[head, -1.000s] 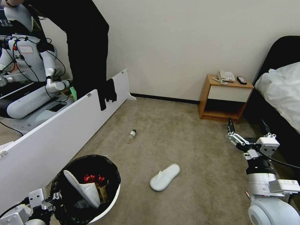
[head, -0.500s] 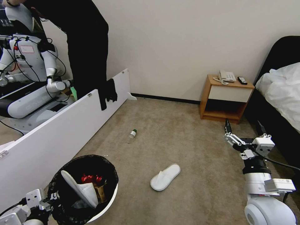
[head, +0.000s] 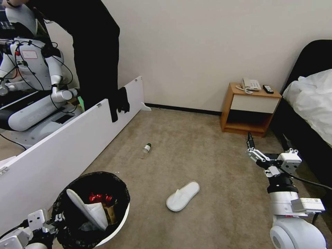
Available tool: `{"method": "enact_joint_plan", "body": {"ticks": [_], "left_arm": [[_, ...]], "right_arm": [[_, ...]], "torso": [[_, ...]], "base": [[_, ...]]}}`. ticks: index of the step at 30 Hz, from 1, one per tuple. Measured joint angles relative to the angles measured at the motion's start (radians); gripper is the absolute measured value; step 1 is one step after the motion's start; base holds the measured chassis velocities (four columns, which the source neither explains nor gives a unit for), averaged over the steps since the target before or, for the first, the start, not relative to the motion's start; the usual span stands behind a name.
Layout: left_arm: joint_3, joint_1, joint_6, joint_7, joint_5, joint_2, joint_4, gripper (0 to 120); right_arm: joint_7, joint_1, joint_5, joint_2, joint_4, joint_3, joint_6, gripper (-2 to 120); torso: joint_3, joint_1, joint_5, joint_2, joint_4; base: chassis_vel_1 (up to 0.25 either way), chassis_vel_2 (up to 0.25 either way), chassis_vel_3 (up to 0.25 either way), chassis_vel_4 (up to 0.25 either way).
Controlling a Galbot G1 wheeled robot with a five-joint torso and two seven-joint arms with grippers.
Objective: Pick up the trash bin, then pick up the garbage from the floor and place it into the trash bin.
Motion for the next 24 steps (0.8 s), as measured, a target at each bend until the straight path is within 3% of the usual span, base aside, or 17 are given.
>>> {"method": "enact_joint_plan", "body": {"ticks": [24], "left_arm": [[0.002,0.001,-0.009,0.002,0.004,-0.004,0.005,2]], "right_arm": [[0.009,0.000,-0.014,-0.001,-0.009,-0.006,0.011,100]], "torso": [[0.000,0.000,0.0001,0.000,0.0000]], "base": [[-0.048,0.043,0.045,-0.042]]}}
